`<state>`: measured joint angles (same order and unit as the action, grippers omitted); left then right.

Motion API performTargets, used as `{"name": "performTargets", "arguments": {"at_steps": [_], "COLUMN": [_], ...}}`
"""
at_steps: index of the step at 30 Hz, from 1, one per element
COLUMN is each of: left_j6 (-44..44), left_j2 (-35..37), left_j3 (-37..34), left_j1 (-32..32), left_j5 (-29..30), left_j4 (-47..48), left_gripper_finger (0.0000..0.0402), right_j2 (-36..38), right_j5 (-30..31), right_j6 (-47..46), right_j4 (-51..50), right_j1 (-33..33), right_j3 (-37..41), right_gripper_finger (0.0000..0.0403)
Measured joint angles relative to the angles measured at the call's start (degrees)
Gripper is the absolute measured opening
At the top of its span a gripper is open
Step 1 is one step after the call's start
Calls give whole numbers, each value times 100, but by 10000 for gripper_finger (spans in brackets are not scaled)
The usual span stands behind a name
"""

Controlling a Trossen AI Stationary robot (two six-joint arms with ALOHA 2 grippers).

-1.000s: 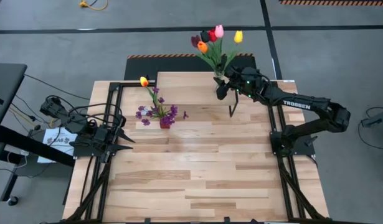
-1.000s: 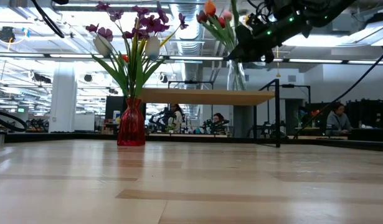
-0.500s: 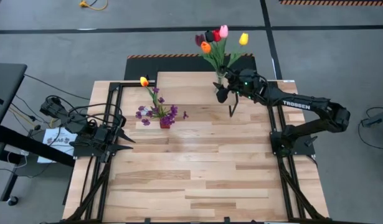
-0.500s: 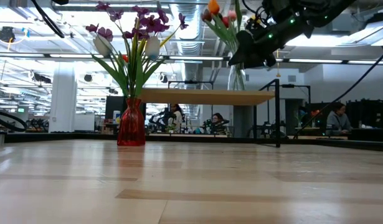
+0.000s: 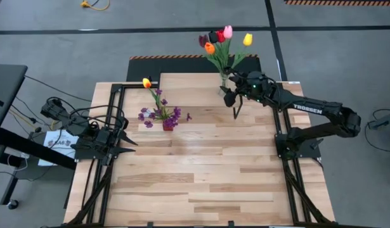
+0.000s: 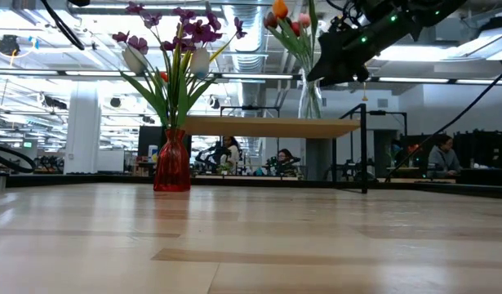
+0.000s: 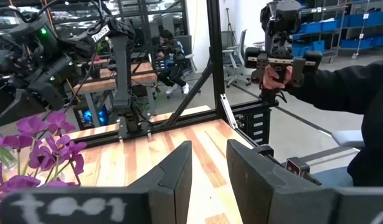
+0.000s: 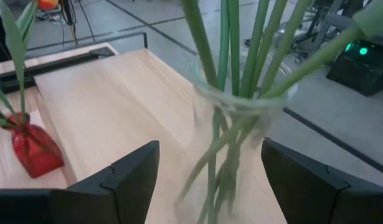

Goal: Pick and place flowers into a vace then onto a shelf
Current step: Put the transparent vase filled with flowers on the shelf, then put the red vase filled with flowers on the shelf

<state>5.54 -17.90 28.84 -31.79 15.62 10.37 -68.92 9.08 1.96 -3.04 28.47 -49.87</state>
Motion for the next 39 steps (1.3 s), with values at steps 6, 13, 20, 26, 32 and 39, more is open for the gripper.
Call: {"name": "performTargets", "arguments": {"at_steps": [6,13,20,26,32,39], "left_j6": [0,31,-393,-1261,-2657,-4299], "left_j2": [-1,-1,-47,-629,-1632,-2761], "left_j3": [0,0,0,0,0,0], "left_j1": [0,-2,-2,-356,-1351,-2941], "left_j5": [-2,407,1667,2547,4739,7071], "left_j4": [-57,-98,189,386,379,429], "left_gripper_finger": [90,90,90,86,67,63], "right_j2": [270,834,1371,1514,1487,1483], "right_j5": [5,4,338,1008,1504,2269], "right_j6": [-44,-233,-895,-1215,-1415,-2045], "right_j4": [-365,-1278,-1957,-2101,-2109,-2454], "right_j1": [-118,-683,-1891,-3020,-3897,-4781], "right_j3": [0,0,0,0,0,2], "right_gripper_finger": [276,276,276,276,276,276]}}
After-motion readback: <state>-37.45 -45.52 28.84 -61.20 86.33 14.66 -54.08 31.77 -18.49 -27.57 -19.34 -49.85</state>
